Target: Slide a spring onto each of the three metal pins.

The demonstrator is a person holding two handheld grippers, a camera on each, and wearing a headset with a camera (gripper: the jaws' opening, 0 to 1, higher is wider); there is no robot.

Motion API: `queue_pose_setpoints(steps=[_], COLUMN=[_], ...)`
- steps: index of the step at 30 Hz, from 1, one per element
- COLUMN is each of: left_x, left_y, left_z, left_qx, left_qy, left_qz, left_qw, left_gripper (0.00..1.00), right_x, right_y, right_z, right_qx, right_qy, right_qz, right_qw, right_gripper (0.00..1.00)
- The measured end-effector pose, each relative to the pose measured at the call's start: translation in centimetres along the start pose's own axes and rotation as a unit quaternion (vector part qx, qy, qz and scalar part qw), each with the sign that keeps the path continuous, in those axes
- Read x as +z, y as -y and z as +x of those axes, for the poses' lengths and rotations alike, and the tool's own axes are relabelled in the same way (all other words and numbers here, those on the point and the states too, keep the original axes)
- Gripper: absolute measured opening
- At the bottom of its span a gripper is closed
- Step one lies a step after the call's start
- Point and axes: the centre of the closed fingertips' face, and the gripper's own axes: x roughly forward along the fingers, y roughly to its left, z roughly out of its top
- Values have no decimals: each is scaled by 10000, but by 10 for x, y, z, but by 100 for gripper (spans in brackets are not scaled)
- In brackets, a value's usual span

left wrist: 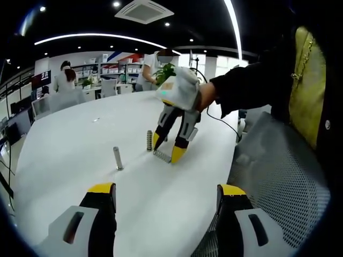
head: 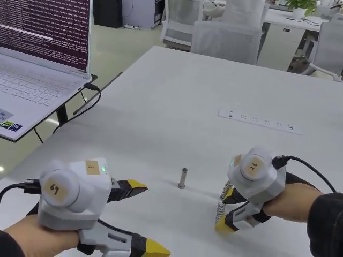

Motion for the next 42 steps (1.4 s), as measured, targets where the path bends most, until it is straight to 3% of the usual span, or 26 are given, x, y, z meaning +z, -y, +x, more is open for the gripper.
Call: queue_pose_setpoints(steps=[15, 25, 32, 42], left_x=[-1, 0, 2, 3], left_y=[2, 2, -1, -16], left_z=[0, 1, 2, 5], left_qx=[-6, -28, -30, 69], left_qy=[-16, -8, 6, -54], left_qz=[0, 14, -50, -363], left_qw=[10000, 10000, 10000, 9993], left_gripper=[72, 71, 68, 63], right_x=[0, 7, 22, 49], right_y=[-3, -9, -20, -29], right_z=[2, -6, -17, -27], right_qx=[18, 77, 127, 96], right_qy=[14, 97, 268, 524], right_qz=[-65, -132, -306, -636], right_qw=[10000, 9998, 9991, 9966], right_gripper=[32, 31, 31, 31])
